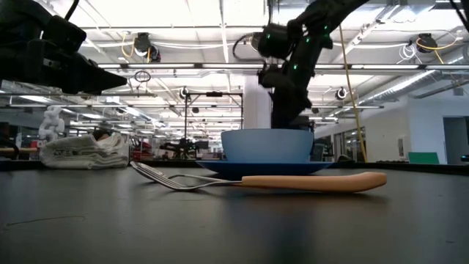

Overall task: Set table place
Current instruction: Move the orange fork from the bottom to the right side of the blue plate on the table

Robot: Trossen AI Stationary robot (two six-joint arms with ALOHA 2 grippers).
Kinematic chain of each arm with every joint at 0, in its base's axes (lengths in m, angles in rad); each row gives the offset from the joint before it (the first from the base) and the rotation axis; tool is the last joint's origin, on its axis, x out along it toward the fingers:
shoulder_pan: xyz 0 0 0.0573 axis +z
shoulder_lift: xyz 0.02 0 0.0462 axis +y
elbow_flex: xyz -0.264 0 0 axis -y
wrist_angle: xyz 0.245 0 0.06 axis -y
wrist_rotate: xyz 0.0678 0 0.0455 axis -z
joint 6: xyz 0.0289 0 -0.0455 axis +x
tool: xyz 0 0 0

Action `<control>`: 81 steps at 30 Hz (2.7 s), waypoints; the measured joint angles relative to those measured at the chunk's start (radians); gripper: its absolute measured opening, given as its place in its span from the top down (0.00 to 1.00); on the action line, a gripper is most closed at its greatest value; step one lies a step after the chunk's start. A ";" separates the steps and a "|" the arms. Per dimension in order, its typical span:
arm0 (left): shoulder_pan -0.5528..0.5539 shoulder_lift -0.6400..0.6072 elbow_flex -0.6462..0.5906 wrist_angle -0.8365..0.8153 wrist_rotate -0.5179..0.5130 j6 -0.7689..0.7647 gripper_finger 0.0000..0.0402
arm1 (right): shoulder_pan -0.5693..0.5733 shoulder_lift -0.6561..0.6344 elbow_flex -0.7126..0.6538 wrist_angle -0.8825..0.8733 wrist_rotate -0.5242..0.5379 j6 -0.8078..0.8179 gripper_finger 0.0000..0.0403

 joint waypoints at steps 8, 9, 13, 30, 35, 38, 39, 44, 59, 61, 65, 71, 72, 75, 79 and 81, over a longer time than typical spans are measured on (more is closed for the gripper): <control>0.000 0.000 0.000 -0.007 0.000 0.000 0.95 | 0.055 -0.152 0.000 -0.042 0.000 -0.043 0.61; 0.000 0.000 0.000 -0.007 0.000 0.000 0.95 | 0.072 -0.167 0.000 -0.054 0.000 -0.046 0.63; 0.000 0.000 0.000 -0.010 0.000 0.004 0.95 | 0.159 -0.218 0.000 -0.124 0.001 -0.079 0.74; 0.000 0.000 0.000 -0.013 0.000 0.002 0.95 | 0.572 -0.453 -0.461 0.408 0.157 -0.087 0.99; 0.000 0.000 0.000 -0.003 0.000 -0.035 0.95 | 0.574 -0.549 -0.629 0.589 0.158 -0.113 1.00; -0.001 0.000 0.000 0.002 0.003 0.000 0.95 | 0.574 -0.594 -0.720 0.708 0.158 -0.147 1.00; -0.004 0.000 0.000 0.006 0.006 0.019 0.95 | 0.574 -0.608 -0.749 0.755 0.158 -0.153 1.00; -0.037 -0.001 0.000 0.049 -0.005 0.049 0.95 | 0.573 -0.655 -0.862 0.896 0.158 -0.167 1.00; -0.100 -0.001 0.000 0.046 -0.122 0.040 0.95 | 0.700 -0.451 -0.875 1.236 0.159 -0.134 1.00; -0.103 -0.001 0.000 0.046 -0.122 0.040 0.95 | 0.730 -0.417 -0.833 1.230 0.170 -0.146 1.00; -0.104 -0.001 0.000 0.046 -0.122 0.039 0.95 | 0.777 -0.356 -0.737 1.163 0.206 -0.199 1.00; -0.104 -0.001 0.000 0.045 -0.121 0.037 0.95 | 0.804 -0.284 -0.676 1.145 0.207 -0.260 1.00; -0.104 -0.001 0.000 0.046 -0.121 0.035 0.95 | 0.806 -0.272 -0.676 1.159 0.206 -0.261 1.00; -0.104 -0.001 0.000 0.046 -0.121 0.033 0.95 | 0.811 -0.232 -0.676 1.224 0.152 -0.268 1.00; -0.103 -0.001 0.000 0.046 -0.121 0.028 0.95 | 0.812 -0.174 -0.656 1.314 0.132 -0.213 1.00; -0.103 -0.001 0.000 0.046 -0.121 0.026 0.95 | 0.807 -0.157 -0.604 1.254 0.142 -0.164 1.00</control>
